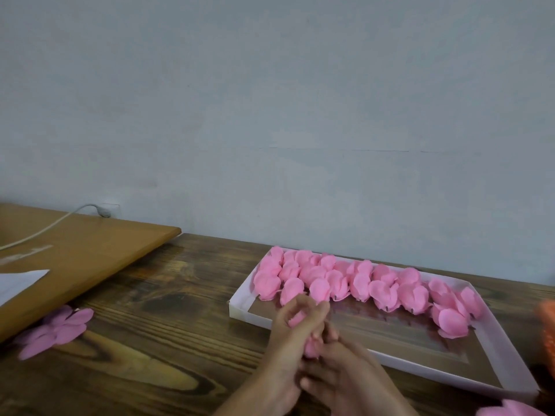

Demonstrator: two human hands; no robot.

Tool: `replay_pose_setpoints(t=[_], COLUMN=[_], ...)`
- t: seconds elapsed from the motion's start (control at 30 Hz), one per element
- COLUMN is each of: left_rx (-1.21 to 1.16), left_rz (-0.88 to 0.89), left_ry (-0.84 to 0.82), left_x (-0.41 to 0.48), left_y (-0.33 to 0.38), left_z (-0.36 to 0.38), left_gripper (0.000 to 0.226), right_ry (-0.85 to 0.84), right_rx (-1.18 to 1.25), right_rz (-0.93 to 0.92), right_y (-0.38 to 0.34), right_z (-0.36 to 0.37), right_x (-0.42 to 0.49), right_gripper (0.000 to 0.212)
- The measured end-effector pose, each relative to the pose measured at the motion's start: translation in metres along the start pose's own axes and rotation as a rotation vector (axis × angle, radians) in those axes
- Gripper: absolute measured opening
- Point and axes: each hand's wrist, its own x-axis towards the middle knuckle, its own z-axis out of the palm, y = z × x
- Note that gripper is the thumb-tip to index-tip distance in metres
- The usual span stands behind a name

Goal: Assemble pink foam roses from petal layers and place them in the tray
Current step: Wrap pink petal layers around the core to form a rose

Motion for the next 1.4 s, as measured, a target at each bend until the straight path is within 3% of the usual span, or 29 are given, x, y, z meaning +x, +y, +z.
replay_pose_setpoints(t=[0.1, 0.2, 0.37, 0.47, 0.6, 0.7, 0.8, 0.9, 1.03, 1.17, 1.27, 1.4], left_rx=[0.086, 0.113, 0.070, 0.104, 0.097, 0.165, 0.238, 0.209, 0.213, 0.160, 0.168, 0.080], left_rz=[0.013, 0.014, -0.028, -0.059, -0.087, -0.134, -0.141, -0.135, -0.112, -0.090, -0.095, -0.060], left_ry=[-0.028, -0.089, -0.177, -0.186, -0.093, -0.032, -0.056, -0.069, -0.144, -0.138, -0.104, -0.046], left_x=[0.000, 0.000, -0.001, -0.001, 0.008, 0.014, 0.017, 0.018, 0.015, 0.015, 0.014, 0.015], left_y=[-0.002, -0.001, 0.002, 0.005, 0.006, 0.006, 0.001, -0.002, -0.002, -0.005, -0.008, -0.008], left_z=[0.001, 0.003, 0.001, 0.006, 0.020, 0.031, 0.041, 0.038, 0.028, 0.029, 0.032, 0.033], left_gripper=[0.053, 0.041, 0.044, 0.040, 0.048, 0.040, 0.025, 0.030, 0.043, 0.046, 0.042, 0.058], right_ry=[0.016, 0.075, 0.031, 0.102, 0.095, 0.152, 0.152, 0.171, 0.235, 0.273, 0.263, 0.201], right_rx=[-0.029, -0.077, 0.002, 0.016, 0.049, 0.133, 0.173, 0.138, 0.078, -0.081, -0.100, -0.014], right_rz=[-0.032, -0.031, 0.095, 0.049, -0.057, -0.140, -0.187, -0.197, -0.100, -0.035, -0.094, -0.198], right_y=[-0.002, 0.000, -0.009, -0.012, -0.015, -0.015, -0.015, -0.014, -0.012, -0.015, -0.015, -0.008], right_z=[-0.002, -0.008, 0.003, 0.006, 0.000, 0.000, -0.007, -0.010, -0.007, -0.008, -0.012, -0.014], right_x=[-0.004, -0.002, 0.002, 0.005, 0.003, 0.002, 0.003, 0.004, 0.009, 0.015, 0.013, 0.009], right_gripper=[0.031, 0.014, 0.034, 0.041, 0.027, 0.017, 0.004, 0.004, 0.022, 0.062, 0.047, 0.027])
